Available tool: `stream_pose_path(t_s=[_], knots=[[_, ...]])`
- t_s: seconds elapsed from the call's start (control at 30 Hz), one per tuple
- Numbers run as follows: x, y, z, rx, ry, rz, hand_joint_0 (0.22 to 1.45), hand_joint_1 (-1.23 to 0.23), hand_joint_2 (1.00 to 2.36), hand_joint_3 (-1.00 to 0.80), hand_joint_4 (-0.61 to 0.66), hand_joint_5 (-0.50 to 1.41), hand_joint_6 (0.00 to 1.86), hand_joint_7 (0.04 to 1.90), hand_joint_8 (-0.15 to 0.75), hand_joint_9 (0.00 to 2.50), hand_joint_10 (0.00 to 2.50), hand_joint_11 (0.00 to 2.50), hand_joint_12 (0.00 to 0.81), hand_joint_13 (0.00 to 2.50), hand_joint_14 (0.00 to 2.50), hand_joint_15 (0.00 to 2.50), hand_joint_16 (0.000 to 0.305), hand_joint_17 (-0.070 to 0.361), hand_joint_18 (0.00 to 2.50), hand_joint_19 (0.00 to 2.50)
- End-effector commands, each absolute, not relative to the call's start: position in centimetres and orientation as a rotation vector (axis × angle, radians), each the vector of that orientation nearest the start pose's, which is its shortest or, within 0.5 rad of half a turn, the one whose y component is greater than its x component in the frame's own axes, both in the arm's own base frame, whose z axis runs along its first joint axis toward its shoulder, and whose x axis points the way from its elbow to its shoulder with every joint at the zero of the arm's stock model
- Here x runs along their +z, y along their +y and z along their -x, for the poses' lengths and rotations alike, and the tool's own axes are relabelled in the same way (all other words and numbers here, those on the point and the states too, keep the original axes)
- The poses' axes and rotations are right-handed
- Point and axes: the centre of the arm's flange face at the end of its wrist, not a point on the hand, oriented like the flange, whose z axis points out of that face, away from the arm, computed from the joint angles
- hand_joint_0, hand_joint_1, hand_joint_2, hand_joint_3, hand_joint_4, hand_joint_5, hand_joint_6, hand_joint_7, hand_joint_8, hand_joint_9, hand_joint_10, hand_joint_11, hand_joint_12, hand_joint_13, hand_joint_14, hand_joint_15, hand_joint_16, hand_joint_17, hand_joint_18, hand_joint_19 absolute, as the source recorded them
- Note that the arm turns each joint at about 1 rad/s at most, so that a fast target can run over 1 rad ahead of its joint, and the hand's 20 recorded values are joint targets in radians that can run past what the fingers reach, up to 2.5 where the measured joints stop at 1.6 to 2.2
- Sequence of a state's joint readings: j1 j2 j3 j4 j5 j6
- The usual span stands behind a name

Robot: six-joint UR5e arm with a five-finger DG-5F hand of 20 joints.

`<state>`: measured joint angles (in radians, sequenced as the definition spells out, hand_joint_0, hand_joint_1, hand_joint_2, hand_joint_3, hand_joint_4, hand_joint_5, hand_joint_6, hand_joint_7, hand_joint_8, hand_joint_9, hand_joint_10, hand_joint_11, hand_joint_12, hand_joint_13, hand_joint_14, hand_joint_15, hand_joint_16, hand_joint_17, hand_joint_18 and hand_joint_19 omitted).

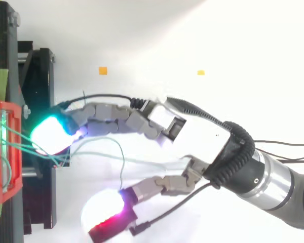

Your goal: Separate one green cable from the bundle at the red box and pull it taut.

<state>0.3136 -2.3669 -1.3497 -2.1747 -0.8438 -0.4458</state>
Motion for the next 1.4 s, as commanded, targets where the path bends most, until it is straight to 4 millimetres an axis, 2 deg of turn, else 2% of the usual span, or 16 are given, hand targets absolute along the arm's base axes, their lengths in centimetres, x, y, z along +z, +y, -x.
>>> stream_pose_path(t_s=[0.0,0.1,0.3,0.43,0.5,0.6,0.8,1.03,1.07,1.1,1.13,1.17,1.2,1.3,1.37], knots=[[18.0,3.1,-76.1,0.765,0.730,-1.134,0.38,-0.84,1.00,-0.50,0.34,-0.17,0.50,0.76,0.362,0.46,0.01,0.32,0.382,0.32,0.01,0.37,0.072,0.161,0.38,0.62],[17.9,3.2,-76.0,0.757,0.715,-1.153,0.37,-0.86,1.00,-0.50,0.34,-0.17,0.50,0.84,0.370,0.44,0.01,0.30,0.386,0.32,0.01,0.37,0.074,0.165,0.39,0.60],[17.7,3.5,-75.9,0.752,0.711,-1.162,0.37,-0.93,1.00,-0.50,0.40,-0.16,0.50,1.20,0.387,0.38,0.01,0.29,0.397,0.32,0.01,0.36,0.078,0.177,0.44,0.58],[17.7,4.1,-75.8,0.755,0.716,-1.163,0.38,-0.94,1.00,-0.50,0.40,-0.15,0.50,1.29,0.390,0.39,0.01,0.28,0.400,0.33,0.01,0.37,0.079,0.178,0.46,0.58],[17.7,4.3,-75.8,0.755,0.713,-1.164,0.38,-0.93,1.00,-0.50,0.44,-0.16,0.50,1.04,0.391,0.42,0.01,0.27,0.402,0.34,0.01,0.37,0.079,0.178,0.47,0.58],[17.8,4.9,-75.7,0.748,0.704,-1.169,0.37,-0.90,1.00,-0.50,0.42,-0.16,0.50,0.90,0.392,0.44,0.01,0.26,0.406,0.35,0.01,0.36,0.080,0.180,0.47,0.58],[17.8,4.8,-75.7,0.736,0.693,-1.177,0.37,-0.86,1.00,-0.50,0.42,-0.15,0.50,0.90,0.388,0.48,0.01,0.29,0.408,0.35,0.01,0.37,0.080,0.181,0.47,0.59],[18.4,5.9,-75.9,0.693,0.654,-1.166,0.36,-0.84,1.00,-0.50,0.41,-0.15,0.50,0.86,0.387,0.50,0.01,0.29,0.409,0.36,0.01,0.36,0.080,0.181,0.47,0.59],[18.0,6.1,-76.1,0.682,0.653,-1.164,0.36,-0.84,1.00,-0.50,0.41,-0.15,0.50,0.85,0.387,0.51,0.01,0.29,0.409,0.36,0.01,0.37,0.080,0.181,0.47,0.59],[16.9,6.4,-76.6,0.677,0.654,-1.165,0.36,-0.84,1.00,-0.50,0.40,-0.15,0.50,0.84,0.388,0.51,0.01,0.29,0.409,0.36,0.01,0.36,0.080,0.181,0.47,0.59],[16.7,6.5,-77.4,0.699,0.625,-1.169,0.36,-0.83,1.00,-0.50,0.40,-0.16,0.50,0.85,0.388,0.51,0.01,0.29,0.409,0.36,0.01,0.36,0.080,0.181,0.47,0.59],[14.5,6.6,-78.6,0.715,0.617,-1.172,0.36,-0.83,1.00,-0.50,0.41,-0.16,0.50,0.85,0.388,0.51,0.01,0.30,0.409,0.36,0.01,0.37,0.080,0.181,0.47,0.59],[14.6,7.1,-79.9,0.757,0.590,-1.171,0.36,-0.82,1.00,-0.50,0.40,-0.16,0.50,0.85,0.387,0.51,0.01,0.29,0.409,0.36,0.01,0.37,0.080,0.181,0.46,0.59],[14.5,7.4,-81.0,0.768,0.593,-1.167,0.36,-0.82,1.00,-0.50,0.40,-0.16,0.50,0.85,0.386,0.52,0.01,0.30,0.409,0.36,0.01,0.37,0.080,0.181,0.46,0.59],[14.4,7.5,-80.9,0.754,0.618,-1.169,0.36,-0.81,1.00,-0.50,0.40,-0.16,0.50,0.85,0.385,0.52,0.01,0.30,0.410,0.36,0.01,0.37,0.080,0.181,0.46,0.59]])
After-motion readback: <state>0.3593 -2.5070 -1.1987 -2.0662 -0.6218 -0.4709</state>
